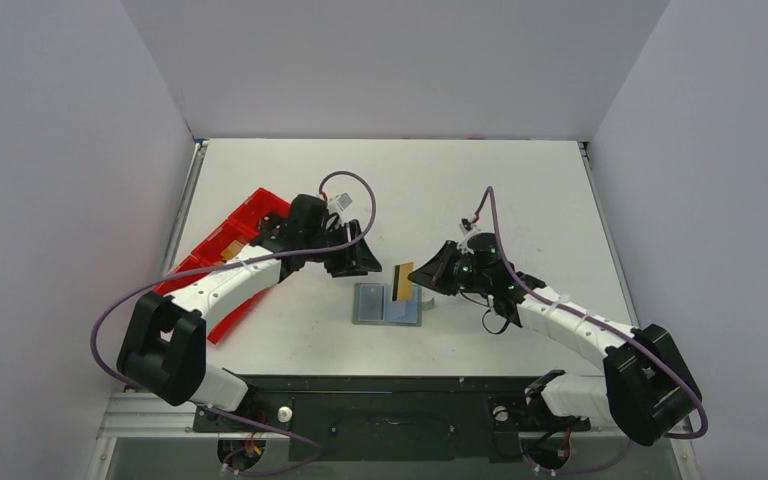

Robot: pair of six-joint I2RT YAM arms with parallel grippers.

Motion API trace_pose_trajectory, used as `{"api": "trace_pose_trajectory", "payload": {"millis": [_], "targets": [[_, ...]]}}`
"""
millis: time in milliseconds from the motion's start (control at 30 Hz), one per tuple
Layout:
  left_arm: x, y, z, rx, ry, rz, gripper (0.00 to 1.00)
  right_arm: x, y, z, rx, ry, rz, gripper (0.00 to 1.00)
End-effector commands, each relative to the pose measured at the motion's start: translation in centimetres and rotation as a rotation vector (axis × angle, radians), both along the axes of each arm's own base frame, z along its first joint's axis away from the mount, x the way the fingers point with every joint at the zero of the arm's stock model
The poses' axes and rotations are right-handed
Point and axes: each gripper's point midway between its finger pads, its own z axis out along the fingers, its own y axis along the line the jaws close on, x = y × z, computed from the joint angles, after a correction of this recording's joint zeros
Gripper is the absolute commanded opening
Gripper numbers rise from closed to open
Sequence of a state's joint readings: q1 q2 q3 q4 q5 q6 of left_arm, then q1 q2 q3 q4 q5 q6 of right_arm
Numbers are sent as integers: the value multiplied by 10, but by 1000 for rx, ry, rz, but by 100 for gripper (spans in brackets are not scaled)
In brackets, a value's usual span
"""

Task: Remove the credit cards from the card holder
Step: Place the credit card in the storage box.

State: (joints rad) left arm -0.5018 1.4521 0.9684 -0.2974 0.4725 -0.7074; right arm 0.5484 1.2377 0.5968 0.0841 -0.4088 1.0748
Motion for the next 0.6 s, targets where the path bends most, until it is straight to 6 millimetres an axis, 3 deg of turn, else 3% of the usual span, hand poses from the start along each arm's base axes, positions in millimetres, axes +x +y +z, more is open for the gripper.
{"api": "trace_pose_trajectory", "payload": {"millis": [0,567], "targets": [[-1,-15,29,-155,-45,-48,46,11,12,52,130,-97,11,0],[-9,-25,54,-335,-26,-98,46,8,27,86,331,-114,55,0]]}}
